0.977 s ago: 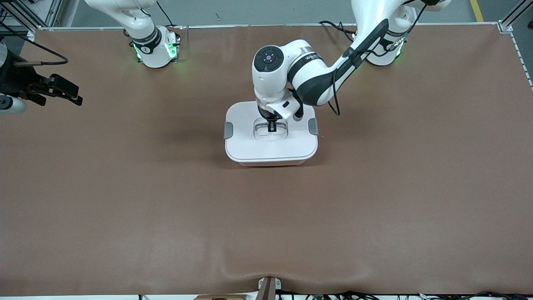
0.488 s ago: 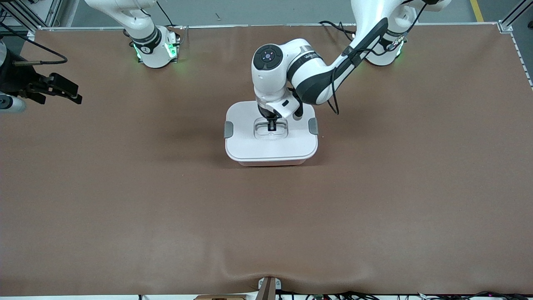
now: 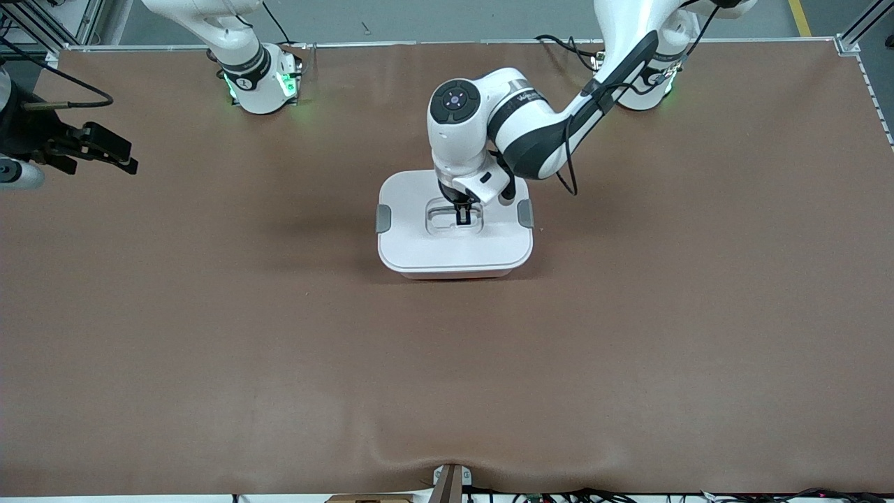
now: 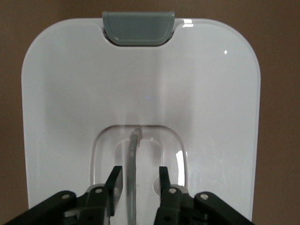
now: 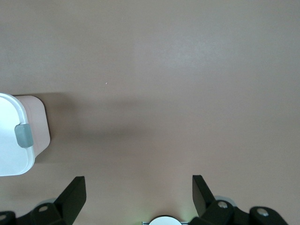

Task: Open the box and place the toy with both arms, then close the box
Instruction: 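Press the lid down onto the box rim with the left gripper, then release the lid handle and raise the left gripper away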

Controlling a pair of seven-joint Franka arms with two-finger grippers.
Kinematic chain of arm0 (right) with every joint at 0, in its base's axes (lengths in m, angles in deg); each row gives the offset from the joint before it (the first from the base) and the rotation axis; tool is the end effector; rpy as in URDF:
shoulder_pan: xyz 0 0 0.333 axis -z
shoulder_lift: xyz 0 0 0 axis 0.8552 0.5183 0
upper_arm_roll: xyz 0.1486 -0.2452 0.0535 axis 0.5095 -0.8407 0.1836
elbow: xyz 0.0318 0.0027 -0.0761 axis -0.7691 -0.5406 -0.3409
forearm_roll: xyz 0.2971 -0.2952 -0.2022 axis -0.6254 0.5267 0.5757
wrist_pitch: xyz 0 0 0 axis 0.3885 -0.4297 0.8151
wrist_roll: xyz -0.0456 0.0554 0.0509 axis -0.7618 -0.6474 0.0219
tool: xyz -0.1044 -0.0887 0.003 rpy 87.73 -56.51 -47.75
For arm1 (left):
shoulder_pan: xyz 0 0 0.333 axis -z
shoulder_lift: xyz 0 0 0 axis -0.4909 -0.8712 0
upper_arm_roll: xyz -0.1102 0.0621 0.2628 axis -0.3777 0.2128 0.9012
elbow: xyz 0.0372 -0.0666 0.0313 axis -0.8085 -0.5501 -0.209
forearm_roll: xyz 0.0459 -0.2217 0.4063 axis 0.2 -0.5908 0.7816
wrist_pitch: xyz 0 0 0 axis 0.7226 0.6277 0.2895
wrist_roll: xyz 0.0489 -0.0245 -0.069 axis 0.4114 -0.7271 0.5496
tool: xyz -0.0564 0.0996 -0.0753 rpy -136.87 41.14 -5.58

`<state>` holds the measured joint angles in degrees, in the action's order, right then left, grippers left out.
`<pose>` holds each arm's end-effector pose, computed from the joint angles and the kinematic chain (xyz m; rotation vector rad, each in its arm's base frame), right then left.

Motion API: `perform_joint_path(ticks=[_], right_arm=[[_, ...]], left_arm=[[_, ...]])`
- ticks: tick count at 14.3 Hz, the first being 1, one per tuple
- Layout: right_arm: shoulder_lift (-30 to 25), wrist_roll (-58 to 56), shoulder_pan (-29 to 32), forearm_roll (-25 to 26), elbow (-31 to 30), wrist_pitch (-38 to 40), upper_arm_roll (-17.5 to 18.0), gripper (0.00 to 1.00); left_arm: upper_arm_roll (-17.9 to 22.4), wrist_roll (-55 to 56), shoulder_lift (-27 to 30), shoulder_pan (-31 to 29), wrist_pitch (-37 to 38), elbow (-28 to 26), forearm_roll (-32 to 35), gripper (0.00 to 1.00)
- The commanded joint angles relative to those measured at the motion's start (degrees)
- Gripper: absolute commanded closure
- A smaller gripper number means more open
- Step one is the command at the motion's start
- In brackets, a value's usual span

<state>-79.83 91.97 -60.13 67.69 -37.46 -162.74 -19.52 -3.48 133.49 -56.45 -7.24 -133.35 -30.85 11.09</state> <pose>0.6070 0.0280 0.5950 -3.1054 0.0413 0.1337 0.4742 -0.5559 0.2754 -2.1570 -2.2314 -0.0524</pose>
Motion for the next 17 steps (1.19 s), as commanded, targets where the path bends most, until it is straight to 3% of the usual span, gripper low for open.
perform_joint_path(ticks=[1,4,9,11,17], right_arm=[[0.15,-0.37,0.29,0.67,1.06,1.01,0.1,0.0],[0.15,-0.45,0.29,0.67,1.15,1.01,0.1,0.0],[0.15,-0.37,0.29,0.67,1.15,1.01,0.1,0.0],[0.06,-0.37,0.29,0.67,1.15,1.01,0.1,0.0],[0.15,-0.45,0.29,0.67,1.15,1.01,0.1,0.0]], left_arm=[[-0.22,0.53,1.85,-0.18,6.14,3.18,-0.19,0.0],[-0.22,-3.23,3.25,-0.71,8.09,3.98,-0.8,0.0],[-0.22,-20.0,6.94,-8.6,13.0,4.07,-6.86,0.0],[-0.31,-27.39,7.12,-11.42,16.87,3.98,-7.14,0.0],[-0.14,-39.45,8.87,-17.14,17.67,4.07,-7.13,0.0]])
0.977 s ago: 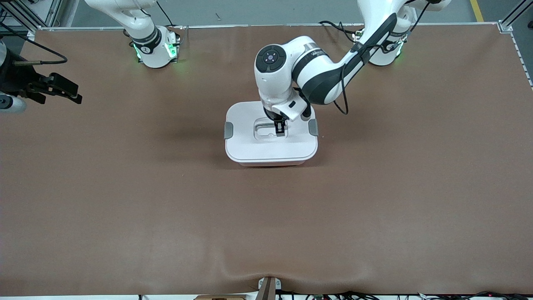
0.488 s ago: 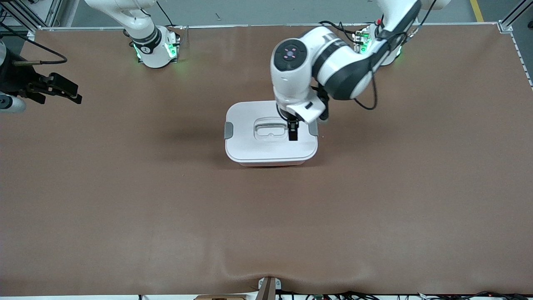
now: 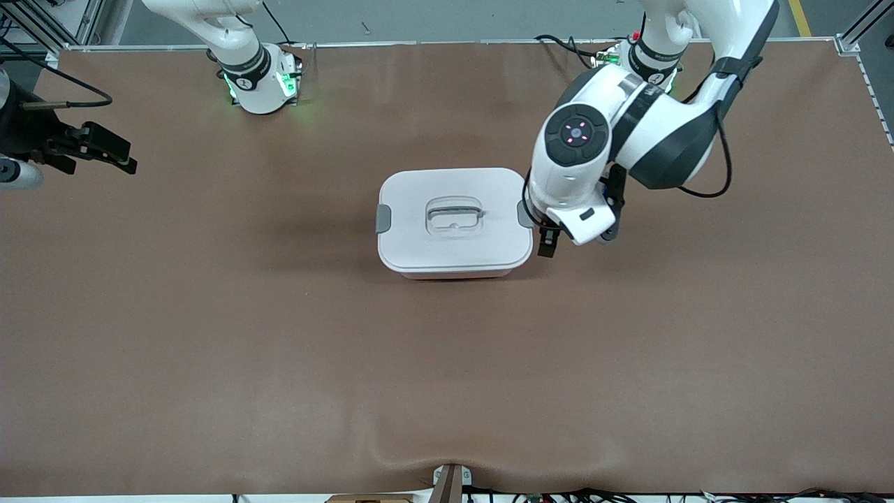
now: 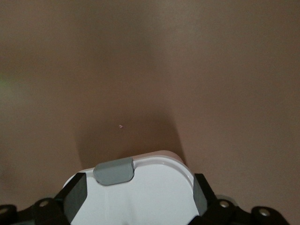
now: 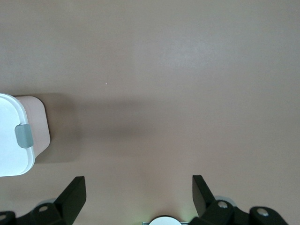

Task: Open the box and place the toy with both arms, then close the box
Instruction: 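Release the lid handle and raise the left gripper away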

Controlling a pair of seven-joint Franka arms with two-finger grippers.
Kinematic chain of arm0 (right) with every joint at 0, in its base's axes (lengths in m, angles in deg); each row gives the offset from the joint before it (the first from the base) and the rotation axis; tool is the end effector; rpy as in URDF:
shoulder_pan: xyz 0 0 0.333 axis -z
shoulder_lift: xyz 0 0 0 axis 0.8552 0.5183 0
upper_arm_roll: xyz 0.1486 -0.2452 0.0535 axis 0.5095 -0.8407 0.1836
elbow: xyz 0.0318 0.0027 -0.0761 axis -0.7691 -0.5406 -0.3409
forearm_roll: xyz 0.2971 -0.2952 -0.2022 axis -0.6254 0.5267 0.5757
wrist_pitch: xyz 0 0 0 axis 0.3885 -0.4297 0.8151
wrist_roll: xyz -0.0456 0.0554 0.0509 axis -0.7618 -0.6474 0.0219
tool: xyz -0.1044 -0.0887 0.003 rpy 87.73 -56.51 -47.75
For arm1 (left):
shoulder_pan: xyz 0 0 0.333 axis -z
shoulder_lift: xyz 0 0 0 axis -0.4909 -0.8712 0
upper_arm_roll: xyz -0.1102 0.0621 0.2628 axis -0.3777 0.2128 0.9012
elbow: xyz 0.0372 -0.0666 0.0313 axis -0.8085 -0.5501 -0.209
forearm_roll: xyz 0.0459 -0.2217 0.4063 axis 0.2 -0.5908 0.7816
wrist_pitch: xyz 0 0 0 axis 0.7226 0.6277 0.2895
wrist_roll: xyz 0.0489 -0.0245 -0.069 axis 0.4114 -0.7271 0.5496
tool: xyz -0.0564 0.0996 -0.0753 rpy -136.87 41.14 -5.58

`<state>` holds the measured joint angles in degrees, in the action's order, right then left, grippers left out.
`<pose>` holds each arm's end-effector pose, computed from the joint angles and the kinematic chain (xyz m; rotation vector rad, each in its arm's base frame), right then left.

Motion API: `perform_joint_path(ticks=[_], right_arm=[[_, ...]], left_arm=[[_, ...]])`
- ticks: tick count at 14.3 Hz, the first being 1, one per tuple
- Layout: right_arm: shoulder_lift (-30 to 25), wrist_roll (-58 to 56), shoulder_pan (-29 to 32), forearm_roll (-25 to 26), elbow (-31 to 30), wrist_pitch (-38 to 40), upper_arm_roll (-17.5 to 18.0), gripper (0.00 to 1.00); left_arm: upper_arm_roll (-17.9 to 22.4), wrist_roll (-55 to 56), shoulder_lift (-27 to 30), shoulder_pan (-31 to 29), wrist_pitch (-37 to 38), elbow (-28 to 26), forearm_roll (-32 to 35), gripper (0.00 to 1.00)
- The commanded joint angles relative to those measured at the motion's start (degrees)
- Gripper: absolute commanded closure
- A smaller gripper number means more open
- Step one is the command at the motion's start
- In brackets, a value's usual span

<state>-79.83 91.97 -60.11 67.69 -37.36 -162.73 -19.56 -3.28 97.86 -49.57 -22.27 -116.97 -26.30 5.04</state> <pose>0.6070 0.0274 0.5959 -3.1053 0.0429 0.1313 0.5876 -0.3953 0.3715 -2.3706 -1.8174 0.0436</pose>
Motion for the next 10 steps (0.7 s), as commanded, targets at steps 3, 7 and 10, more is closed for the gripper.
perform_joint_path(ticks=[3,7,10], right_arm=[[0.06,-0.45,0.36,0.67,1.05,1.0,0.06,0.0],[0.06,-0.37,0.36,0.67,1.05,1.09,0.06,0.0],[0.15,-0.37,0.1,0.67,0.96,1.17,0.24,0.0]], left_arm=[[-0.42,-9.96,2.78,-5.45,1.72,-0.47,-1.08,0.0],[-0.59,-19.45,3.49,-10.71,2.08,-0.56,-1.08,0.0],[-0.95,-23.77,3.58,-12.66,2.08,-0.56,-0.99,0.0]])
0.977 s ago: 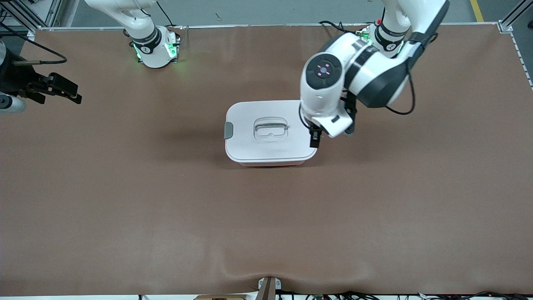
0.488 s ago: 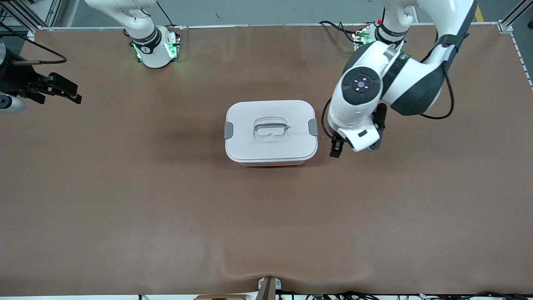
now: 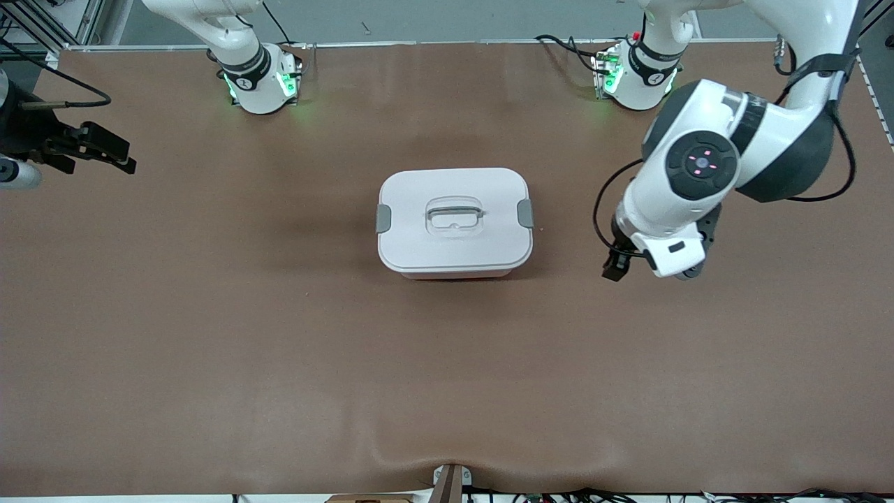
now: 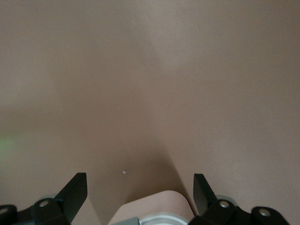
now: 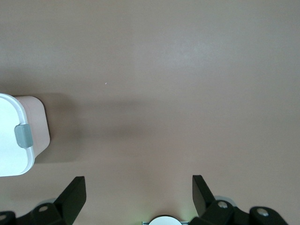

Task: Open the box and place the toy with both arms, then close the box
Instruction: 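Release the lid handle and raise the left gripper away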

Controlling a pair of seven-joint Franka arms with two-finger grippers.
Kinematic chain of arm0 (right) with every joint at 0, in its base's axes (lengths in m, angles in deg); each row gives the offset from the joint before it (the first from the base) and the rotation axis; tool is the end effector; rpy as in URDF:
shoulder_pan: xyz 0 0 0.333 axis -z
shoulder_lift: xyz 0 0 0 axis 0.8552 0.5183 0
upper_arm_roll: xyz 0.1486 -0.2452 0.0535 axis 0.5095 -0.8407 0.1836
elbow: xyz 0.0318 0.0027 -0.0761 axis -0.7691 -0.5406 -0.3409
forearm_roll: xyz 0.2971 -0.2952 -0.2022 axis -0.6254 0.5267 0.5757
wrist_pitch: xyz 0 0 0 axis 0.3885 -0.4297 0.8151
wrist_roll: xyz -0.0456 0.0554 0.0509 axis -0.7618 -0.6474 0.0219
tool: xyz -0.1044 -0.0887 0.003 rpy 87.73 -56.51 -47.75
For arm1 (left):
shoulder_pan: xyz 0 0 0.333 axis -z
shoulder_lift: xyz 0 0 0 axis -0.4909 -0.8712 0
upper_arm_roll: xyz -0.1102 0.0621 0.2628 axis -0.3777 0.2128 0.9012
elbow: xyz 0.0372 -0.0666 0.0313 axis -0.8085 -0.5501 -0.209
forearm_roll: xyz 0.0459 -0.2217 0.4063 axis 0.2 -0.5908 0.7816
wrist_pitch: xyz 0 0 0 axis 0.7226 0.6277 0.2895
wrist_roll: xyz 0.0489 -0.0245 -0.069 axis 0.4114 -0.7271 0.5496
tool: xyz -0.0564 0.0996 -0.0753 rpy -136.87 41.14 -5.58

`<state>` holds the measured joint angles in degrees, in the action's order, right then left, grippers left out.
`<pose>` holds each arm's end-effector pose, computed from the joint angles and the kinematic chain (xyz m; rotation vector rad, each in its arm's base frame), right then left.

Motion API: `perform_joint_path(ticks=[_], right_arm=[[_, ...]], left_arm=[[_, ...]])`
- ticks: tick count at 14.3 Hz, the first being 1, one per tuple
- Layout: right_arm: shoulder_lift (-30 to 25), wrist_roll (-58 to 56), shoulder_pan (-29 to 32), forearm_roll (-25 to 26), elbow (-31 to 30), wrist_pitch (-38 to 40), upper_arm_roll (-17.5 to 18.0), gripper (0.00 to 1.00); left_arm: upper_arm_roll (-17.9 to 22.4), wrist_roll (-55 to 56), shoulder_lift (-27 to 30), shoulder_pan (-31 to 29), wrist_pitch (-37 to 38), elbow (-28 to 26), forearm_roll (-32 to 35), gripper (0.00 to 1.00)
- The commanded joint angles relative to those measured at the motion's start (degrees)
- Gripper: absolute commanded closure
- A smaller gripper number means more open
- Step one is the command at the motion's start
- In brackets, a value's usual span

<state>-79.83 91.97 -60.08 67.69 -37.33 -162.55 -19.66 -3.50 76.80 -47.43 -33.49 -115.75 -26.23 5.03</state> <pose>0.6067 0.0260 0.5960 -3.1051 0.0463 0.1353 0.6480 -0.2742 0.3947 -2.5315 -1.6137 0.0722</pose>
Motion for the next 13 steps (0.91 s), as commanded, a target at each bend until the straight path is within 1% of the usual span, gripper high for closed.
perform_joint_path(ticks=[1,3,5,7,9,10,12,13], right_arm=[[0.06,-0.37,0.24,0.66,0.92,0.99,0.33,0.0],[0.06,-0.45,0.33,0.66,1.01,0.99,0.24,0.0],[0.06,-0.37,0.25,0.66,1.01,0.91,0.24,0.0],[-0.02,-0.45,0.42,0.75,1.01,1.08,0.07,0.0],[-0.03,-0.45,0.95,0.66,1.1,2.13,0.07,0.0],[-0.03,-0.45,1.04,0.66,1.1,2.14,0.07,0.0],[-0.03,-0.37,1.12,0.67,1.53,2.14,0.15,0.0],[-0.03,-0.37,1.13,0.66,1.71,2.14,0.15,0.0]], left_arm=[[-0.73,-3.85,1.44,-1.96,0.86,-0.55,-0.81,0.0],[-0.47,-6.22,1.61,-2.49,0.86,-0.55,-0.55,0.0],[0.32,-9.47,3.01,-2.67,0.68,-0.55,-1.16,0.0],[0.68,-14.82,3.98,-5.91,0.68,-0.55,-1.25,0.0],[1.02,-17.65,5.38,-6.02,0.68,-0.46,-1.95,0.0],[2.59,-17.84,6.52,-4.62,0.77,-0.46,-2.04,0.0],[9.16,-18.36,8.46,2.21,0.86,-0.46,-2.13,0.0],[11.46,-19.5,9.6,4.42,1.03,-0.55,-2.48,0.0]])
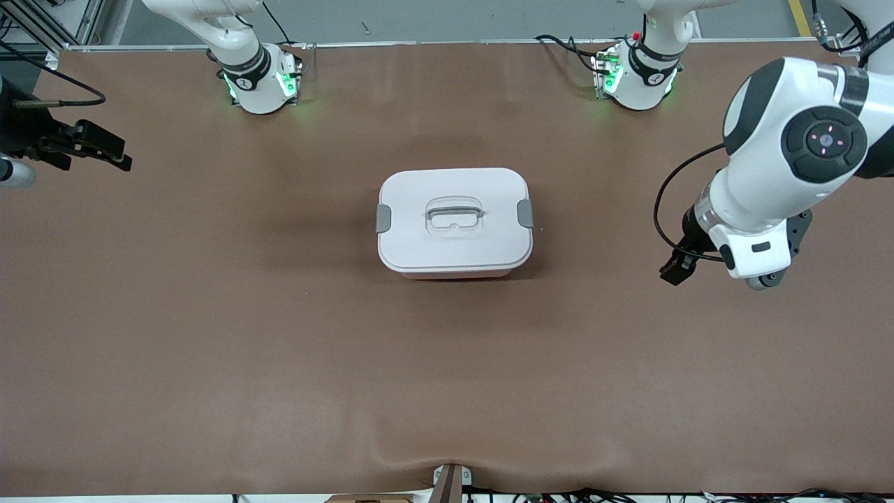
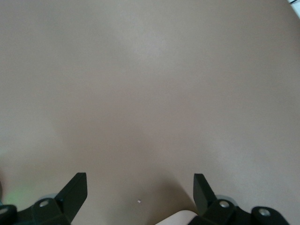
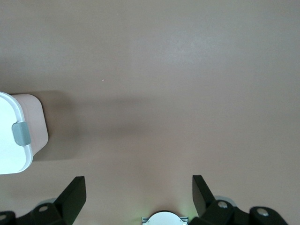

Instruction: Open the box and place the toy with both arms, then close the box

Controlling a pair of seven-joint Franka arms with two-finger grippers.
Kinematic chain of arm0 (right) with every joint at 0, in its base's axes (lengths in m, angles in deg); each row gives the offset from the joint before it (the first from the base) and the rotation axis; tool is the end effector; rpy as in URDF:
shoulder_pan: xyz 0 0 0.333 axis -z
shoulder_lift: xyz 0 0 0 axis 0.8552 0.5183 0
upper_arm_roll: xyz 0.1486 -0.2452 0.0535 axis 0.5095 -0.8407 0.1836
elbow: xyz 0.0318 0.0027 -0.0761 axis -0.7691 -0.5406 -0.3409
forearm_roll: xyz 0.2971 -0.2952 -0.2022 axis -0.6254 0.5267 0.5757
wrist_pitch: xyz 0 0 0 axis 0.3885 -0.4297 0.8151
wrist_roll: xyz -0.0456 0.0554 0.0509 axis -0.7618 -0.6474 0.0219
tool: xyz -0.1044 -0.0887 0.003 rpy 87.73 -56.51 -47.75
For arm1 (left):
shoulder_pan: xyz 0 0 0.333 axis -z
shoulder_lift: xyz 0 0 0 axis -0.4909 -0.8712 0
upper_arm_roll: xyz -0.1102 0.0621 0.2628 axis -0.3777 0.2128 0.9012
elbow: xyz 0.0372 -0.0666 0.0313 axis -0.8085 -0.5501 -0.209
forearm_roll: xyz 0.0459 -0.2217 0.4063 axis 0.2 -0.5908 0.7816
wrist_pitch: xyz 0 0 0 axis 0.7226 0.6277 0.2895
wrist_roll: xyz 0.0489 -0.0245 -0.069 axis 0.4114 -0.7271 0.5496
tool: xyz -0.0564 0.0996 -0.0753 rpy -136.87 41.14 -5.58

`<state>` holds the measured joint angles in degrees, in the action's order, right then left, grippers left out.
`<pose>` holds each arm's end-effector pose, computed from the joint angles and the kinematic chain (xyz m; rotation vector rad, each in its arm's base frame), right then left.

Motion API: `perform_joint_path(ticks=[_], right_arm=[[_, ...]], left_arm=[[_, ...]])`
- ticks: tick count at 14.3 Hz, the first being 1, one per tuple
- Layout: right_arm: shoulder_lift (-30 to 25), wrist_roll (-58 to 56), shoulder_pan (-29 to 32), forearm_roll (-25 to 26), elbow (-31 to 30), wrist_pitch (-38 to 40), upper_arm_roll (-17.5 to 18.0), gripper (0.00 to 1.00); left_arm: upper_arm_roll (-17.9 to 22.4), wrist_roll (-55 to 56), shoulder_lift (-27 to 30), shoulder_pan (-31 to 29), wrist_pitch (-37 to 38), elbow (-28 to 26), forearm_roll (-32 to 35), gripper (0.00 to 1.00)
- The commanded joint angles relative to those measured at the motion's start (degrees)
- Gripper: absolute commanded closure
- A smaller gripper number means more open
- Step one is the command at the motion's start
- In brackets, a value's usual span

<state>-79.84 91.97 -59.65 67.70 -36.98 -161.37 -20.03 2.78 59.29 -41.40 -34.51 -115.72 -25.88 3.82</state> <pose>0.6041 0.0175 0.5977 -3.1039 0.0672 0.1571 0.6674 -0.2003 0.4546 -2.6909 -1.4044 -0.0337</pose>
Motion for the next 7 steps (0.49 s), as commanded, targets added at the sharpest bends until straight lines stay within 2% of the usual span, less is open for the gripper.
perform_joint_path(ticks=[1,5,7], right_arm=[[-0.02,-0.37,0.7,0.66,1.37,0.96,0.53,0.0],[0.16,-0.45,0.61,0.58,1.37,0.87,0.62,0.0],[0.24,-0.45,0.52,0.58,1.37,0.96,0.62,0.0]], left_arm=[[5.99,-3.39,4.72,5.89,1.35,-0.81,-2.75,0.0],[10.91,-17.94,9.64,6.77,1.36,-0.29,-8.64,0.0],[13.11,-27.09,11.05,7.92,2.4,1.47,-9.18,0.0]])
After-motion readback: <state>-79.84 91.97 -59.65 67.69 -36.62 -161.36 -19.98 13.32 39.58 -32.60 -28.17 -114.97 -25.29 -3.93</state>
